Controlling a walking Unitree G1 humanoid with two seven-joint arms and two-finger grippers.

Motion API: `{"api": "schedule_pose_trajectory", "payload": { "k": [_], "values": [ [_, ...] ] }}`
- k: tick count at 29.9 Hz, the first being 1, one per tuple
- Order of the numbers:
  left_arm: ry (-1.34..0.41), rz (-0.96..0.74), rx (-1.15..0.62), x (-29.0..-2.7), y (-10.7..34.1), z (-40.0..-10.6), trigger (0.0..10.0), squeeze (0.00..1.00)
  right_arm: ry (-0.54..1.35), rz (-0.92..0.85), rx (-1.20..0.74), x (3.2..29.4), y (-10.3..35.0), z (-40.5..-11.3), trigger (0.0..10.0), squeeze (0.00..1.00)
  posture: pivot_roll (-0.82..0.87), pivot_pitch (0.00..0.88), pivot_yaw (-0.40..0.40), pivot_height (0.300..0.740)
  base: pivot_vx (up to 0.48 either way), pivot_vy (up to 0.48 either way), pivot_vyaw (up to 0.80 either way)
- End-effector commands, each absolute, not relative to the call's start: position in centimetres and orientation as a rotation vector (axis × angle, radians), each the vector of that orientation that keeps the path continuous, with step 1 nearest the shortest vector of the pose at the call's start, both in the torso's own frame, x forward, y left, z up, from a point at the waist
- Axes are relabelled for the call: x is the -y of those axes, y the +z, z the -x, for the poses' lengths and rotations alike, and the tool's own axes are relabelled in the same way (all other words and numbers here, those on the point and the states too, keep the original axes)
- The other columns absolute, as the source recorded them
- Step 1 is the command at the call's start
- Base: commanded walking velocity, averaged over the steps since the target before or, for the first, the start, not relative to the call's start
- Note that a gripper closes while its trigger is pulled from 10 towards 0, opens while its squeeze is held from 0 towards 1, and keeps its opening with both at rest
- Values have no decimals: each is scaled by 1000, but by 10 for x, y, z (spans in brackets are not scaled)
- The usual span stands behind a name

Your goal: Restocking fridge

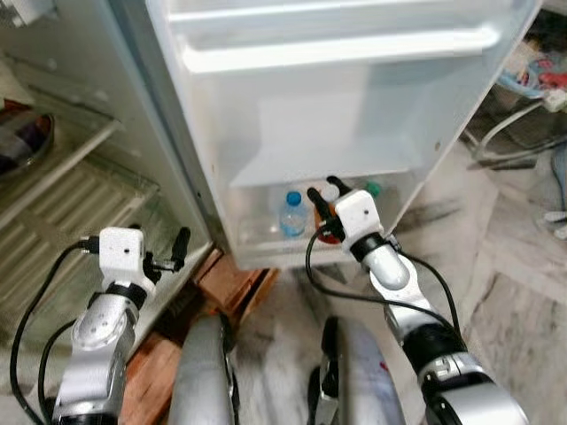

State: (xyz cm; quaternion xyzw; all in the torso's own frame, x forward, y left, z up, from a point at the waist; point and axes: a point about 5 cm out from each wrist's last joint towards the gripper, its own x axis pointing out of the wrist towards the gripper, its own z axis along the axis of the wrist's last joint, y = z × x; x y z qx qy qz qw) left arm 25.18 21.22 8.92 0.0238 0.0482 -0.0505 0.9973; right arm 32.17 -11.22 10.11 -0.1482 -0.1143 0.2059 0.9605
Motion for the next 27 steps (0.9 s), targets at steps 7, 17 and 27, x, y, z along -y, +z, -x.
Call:
{"api": "schedule_pose_trajectory", "payload": {
  "k": [7,17,27],
  "values": [
    [-86,-48,-115,-216,86,-248,10000,0,391,281,239,109,104,-327,10000,0,169,154,11,587,0,0,0],
    [-84,-47,-106,-216,88,-241,10000,0,424,332,258,103,102,-332,10000,0,222,183,16,587,0,0,0],
    [-46,-61,-113,-223,92,-221,10000,0,378,390,387,95,131,-348,10000,0,288,226,5,587,0,0,0]
  ]
}}
